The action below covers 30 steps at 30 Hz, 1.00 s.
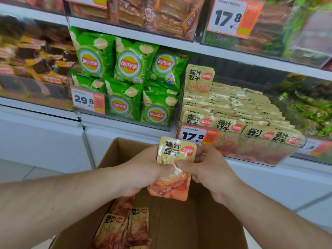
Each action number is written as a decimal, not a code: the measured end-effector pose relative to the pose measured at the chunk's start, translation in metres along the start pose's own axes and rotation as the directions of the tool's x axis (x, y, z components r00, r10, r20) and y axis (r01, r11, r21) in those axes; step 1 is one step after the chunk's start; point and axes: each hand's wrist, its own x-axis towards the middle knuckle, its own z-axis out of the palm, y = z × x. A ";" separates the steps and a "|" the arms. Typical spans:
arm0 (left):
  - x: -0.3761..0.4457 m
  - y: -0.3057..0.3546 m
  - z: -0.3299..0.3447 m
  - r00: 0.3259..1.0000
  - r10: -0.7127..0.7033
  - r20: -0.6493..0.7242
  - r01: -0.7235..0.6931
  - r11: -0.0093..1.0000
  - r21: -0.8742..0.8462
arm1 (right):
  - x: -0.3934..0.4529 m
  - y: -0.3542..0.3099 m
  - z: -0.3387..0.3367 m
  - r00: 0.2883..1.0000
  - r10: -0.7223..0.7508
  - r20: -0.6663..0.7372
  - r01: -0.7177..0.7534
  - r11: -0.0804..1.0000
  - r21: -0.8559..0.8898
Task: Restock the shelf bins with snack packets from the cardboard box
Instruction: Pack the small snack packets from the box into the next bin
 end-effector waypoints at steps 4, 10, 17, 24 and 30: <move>0.006 0.013 -0.003 0.997 0.080 -0.004 -0.080 0.997 -0.009 | 0.000 -0.018 -0.012 0.992 -0.030 0.125 0.030 1.000 -0.003; 0.022 0.043 0.001 0.988 0.147 0.041 -0.150 0.986 0.075 | 0.005 -0.042 -0.036 0.962 -0.107 0.253 0.101 0.994 0.040; 0.056 0.093 0.005 0.829 0.482 -0.283 -0.379 0.857 0.348 | 0.022 -0.067 -0.084 0.991 -0.119 0.054 0.093 0.935 0.344; 0.119 0.118 0.003 0.856 0.517 0.012 -0.101 0.144 0.984 | 0.031 -0.072 -0.109 0.948 -0.124 -0.292 0.254 0.849 0.463; 0.145 0.116 0.008 0.932 0.361 0.029 -0.016 -0.039 0.999 | 0.037 -0.062 -0.125 0.892 -0.173 -0.418 0.315 0.900 0.300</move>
